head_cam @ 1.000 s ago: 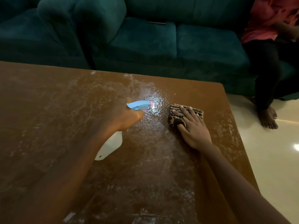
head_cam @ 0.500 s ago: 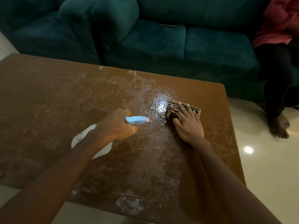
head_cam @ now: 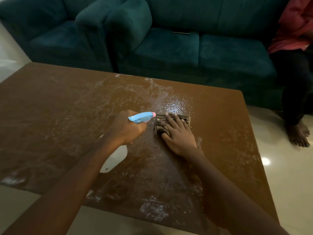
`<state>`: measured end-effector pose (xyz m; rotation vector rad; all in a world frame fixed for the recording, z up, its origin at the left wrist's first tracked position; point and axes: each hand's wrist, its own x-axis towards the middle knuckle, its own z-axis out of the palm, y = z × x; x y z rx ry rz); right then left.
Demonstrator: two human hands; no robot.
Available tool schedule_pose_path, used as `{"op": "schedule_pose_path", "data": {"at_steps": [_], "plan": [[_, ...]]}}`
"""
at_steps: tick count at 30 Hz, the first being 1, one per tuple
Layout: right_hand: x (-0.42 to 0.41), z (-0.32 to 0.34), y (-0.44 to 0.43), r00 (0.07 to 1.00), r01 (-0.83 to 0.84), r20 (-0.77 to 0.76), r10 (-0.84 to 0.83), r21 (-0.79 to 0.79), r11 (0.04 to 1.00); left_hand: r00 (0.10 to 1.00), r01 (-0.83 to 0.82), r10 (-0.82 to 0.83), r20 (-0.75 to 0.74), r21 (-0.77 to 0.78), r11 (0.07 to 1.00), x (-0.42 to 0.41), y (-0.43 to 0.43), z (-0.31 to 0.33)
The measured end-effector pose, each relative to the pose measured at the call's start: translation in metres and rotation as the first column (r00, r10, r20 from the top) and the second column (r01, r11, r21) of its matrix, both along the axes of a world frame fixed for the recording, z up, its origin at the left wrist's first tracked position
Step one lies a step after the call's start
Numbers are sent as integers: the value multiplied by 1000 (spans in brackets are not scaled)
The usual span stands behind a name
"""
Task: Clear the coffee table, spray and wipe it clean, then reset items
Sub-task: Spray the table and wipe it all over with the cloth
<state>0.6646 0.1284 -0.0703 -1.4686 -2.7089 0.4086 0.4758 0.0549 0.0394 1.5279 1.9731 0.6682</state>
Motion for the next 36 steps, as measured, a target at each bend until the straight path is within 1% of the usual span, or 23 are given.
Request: {"op": "schedule_pose_path", "data": {"at_steps": [2, 4, 6, 9, 11, 13, 15, 18, 21, 23, 25, 28, 33, 36], "plan": [[20, 2, -23, 998, -58, -14, 58, 2, 998, 1000, 12, -12, 8, -14, 1000, 1, 1, -2], [44, 2, -40, 998, -60, -29, 60, -2, 998, 1000, 15, -15, 14, -7, 1000, 1, 1, -5], [66, 3, -45, 999, 17, -36, -17, -4, 1000, 1000, 1, -1, 27, 0, 1000, -3, 1, -8], [84, 4, -25, 982, 190, -10, -191, -24, 981, 998, -18, 17, 58, 4, 1000, -7, 0, -8], [77, 5, -2, 953, 304, 20, -303, -19, 953, 997, -29, 27, 75, 18, 999, -9, -1, -5], [52, 5, 19, 933, 359, 37, -358, -6, 933, 995, -43, 40, 86, 35, 998, -12, -3, -3], [18, 4, 28, 947, 318, 35, -318, -11, 948, 991, -69, 65, 113, 36, 997, -15, -2, -3], [-17, 3, 13, 992, 118, 37, -118, -4, 993, 980, -123, 121, 159, 8, 992, -20, -4, -2], [-3, 3, -21, 997, -80, 11, 80, 7, 997, 978, -126, 120, 173, 22, 992, -22, -5, -1], [22, 2, -38, 995, -102, -13, 102, 1, 995, 982, -111, 105, 154, 33, 993, -22, -5, -2], [48, 2, -46, 999, 1, -37, -2, -9, 1000, 992, -53, 53, 113, -3, 999, -21, -6, -5], [71, 2, -52, 982, 180, -56, -182, -28, 983, 996, 81, -84, -24, -92, 992, -14, -10, -7], [79, 2, -63, 967, 250, -47, -252, -40, 967, 957, 258, -269, -109, -110, 960, -7, -23, -4], [79, 1, -63, 959, 275, -62, -277, -44, 960, 933, 302, -327, -151, -166, 939, -4, -30, -8]]}}
